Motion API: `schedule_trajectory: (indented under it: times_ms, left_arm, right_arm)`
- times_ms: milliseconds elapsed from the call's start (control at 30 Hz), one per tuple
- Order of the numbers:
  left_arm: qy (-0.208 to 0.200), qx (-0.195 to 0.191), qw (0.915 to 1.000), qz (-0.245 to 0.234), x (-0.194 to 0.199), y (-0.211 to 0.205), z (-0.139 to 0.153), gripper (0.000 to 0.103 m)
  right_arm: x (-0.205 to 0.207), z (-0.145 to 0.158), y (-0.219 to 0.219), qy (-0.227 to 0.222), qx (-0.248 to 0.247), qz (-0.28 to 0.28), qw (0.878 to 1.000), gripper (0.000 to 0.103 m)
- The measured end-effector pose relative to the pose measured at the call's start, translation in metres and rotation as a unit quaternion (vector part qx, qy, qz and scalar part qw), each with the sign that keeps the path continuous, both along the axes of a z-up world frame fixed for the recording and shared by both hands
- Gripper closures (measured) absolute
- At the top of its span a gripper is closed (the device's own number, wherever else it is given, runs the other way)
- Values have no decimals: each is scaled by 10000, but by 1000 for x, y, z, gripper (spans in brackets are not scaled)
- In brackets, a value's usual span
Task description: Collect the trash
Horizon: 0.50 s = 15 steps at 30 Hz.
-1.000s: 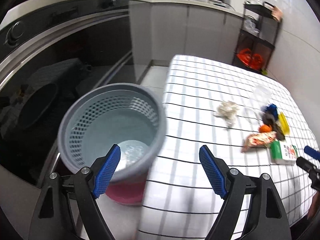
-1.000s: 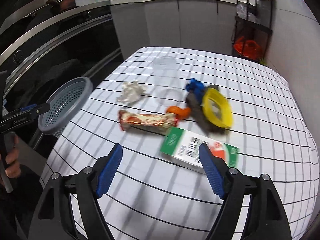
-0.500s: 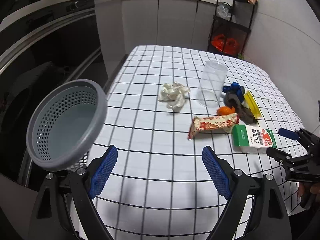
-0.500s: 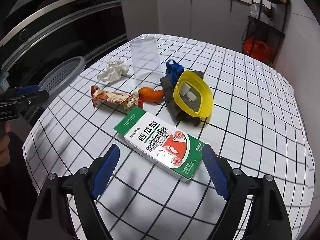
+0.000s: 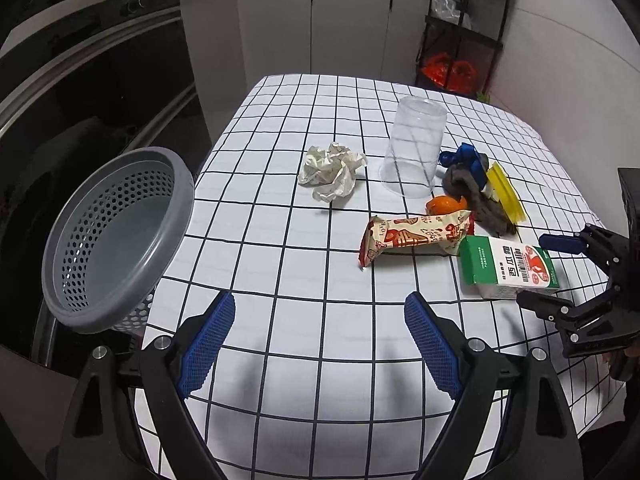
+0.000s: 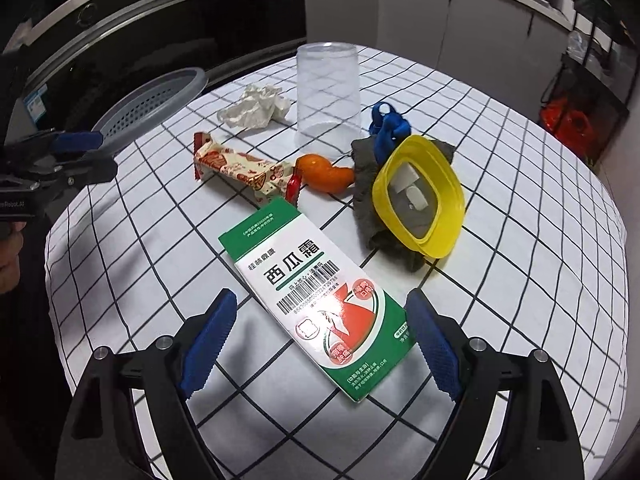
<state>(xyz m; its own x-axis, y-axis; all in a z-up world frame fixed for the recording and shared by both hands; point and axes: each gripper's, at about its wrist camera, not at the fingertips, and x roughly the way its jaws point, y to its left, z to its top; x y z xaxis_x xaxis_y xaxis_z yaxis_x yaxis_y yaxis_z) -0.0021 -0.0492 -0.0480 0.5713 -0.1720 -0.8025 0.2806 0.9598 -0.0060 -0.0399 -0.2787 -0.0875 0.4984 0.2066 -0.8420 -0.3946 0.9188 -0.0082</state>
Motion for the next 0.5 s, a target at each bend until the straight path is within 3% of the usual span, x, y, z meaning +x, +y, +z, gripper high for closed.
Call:
schedule_trajectory:
  times_ms: [133,500]
  left_arm:
    - [10,18,10000,2,2,-2,-2,18]
    - [44,29,10000,31,5,-1,-7,18]
  right_arm:
    - [9,-7,2,74,-261,98,9996,19]
    - [17,-17,16,225,-154,115,9996,20]
